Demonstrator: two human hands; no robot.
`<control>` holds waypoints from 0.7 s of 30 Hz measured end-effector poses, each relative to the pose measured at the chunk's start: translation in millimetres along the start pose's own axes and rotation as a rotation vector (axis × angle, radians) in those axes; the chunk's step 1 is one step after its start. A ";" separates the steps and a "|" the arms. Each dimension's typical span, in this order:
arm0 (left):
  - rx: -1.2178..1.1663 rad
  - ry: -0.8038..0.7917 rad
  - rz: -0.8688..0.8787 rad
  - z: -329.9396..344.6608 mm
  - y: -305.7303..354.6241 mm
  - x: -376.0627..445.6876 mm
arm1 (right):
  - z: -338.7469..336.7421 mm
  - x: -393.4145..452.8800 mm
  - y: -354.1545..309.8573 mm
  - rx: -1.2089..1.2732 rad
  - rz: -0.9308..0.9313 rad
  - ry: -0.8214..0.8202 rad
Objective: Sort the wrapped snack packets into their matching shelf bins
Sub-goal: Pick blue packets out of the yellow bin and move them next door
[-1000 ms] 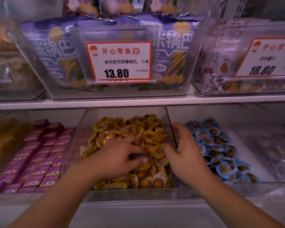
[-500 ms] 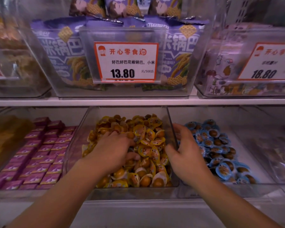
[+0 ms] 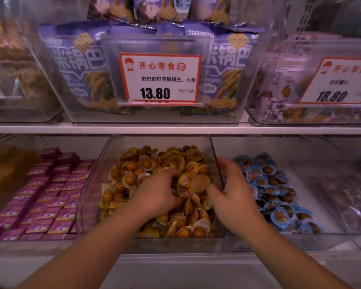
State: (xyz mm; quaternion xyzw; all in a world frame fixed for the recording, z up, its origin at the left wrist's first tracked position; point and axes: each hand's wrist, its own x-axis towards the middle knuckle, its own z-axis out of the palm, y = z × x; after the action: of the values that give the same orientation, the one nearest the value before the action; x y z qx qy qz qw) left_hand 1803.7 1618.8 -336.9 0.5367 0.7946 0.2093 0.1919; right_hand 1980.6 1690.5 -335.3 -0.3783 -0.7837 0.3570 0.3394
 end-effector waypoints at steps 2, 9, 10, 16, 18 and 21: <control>-0.104 -0.034 -0.017 -6.1 -4.2 4.4 | -0.5 0.2 0.7 -0.004 0.001 -0.003; -0.423 0.181 -0.031 -45.4 -16.7 -5.4 | -0.7 2.0 0.9 -0.011 -0.021 -0.013; -0.471 0.271 -0.013 -49.4 -16.6 -8.7 | -0.9 1.0 -0.9 -0.030 -0.023 -0.002; -0.776 0.444 0.113 -48.2 0.3 -33.5 | -2.1 -7.9 -38.0 -0.094 -0.448 0.235; -0.821 0.443 0.175 -43.7 8.6 -37.7 | 5.0 -12.1 -52.0 0.082 -0.376 0.081; -0.883 0.459 0.287 -35.7 15.7 -43.7 | 20.2 -12.0 -71.0 0.578 0.077 -0.301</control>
State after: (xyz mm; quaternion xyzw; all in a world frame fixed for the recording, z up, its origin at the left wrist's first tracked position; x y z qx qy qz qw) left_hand 1812.1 1578.8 -295.0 0.4482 0.5706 0.6613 0.1903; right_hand 1945.3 1641.8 -290.9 -0.2388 -0.6764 0.6291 0.2994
